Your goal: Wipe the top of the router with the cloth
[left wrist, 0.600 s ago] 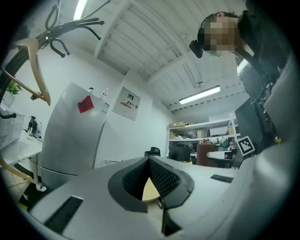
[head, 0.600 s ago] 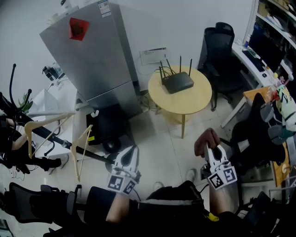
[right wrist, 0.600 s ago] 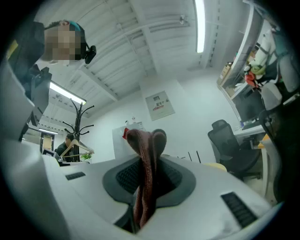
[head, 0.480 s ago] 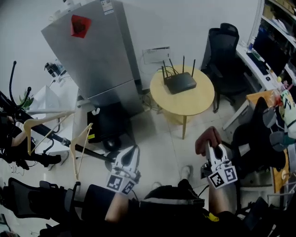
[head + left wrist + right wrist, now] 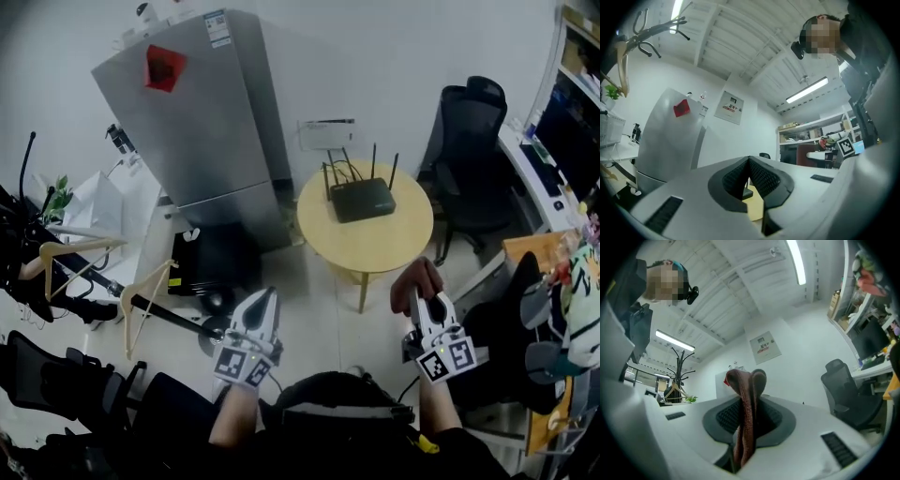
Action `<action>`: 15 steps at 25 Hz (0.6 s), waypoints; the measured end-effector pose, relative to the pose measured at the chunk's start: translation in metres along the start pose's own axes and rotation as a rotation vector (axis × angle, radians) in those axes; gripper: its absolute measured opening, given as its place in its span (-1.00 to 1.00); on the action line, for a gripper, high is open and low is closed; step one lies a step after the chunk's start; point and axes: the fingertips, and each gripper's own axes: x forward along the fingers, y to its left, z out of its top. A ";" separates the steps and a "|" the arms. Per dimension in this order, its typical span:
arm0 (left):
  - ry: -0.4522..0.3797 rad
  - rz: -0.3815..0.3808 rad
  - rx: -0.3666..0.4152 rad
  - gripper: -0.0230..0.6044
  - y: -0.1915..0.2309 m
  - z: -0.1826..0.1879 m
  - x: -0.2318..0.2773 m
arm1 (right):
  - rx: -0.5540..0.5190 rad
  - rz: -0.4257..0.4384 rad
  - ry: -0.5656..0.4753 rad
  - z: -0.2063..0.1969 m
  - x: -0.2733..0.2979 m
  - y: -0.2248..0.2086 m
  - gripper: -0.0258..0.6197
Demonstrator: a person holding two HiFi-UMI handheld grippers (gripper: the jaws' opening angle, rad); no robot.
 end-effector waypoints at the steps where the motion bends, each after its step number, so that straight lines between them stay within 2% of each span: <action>1: -0.008 0.006 -0.001 -0.95 -0.005 0.001 0.009 | -0.005 0.017 0.006 0.004 0.003 -0.008 -0.73; 7: 0.002 0.024 -0.003 -0.95 -0.023 -0.001 0.052 | -0.003 0.057 0.016 0.016 0.020 -0.044 -0.73; 13: 0.052 0.013 0.034 -0.95 -0.015 -0.020 0.086 | 0.010 0.018 0.055 -0.005 0.037 -0.076 -0.73; 15: 0.057 -0.004 0.008 -0.95 -0.004 -0.027 0.100 | 0.016 -0.007 0.068 -0.011 0.047 -0.087 -0.73</action>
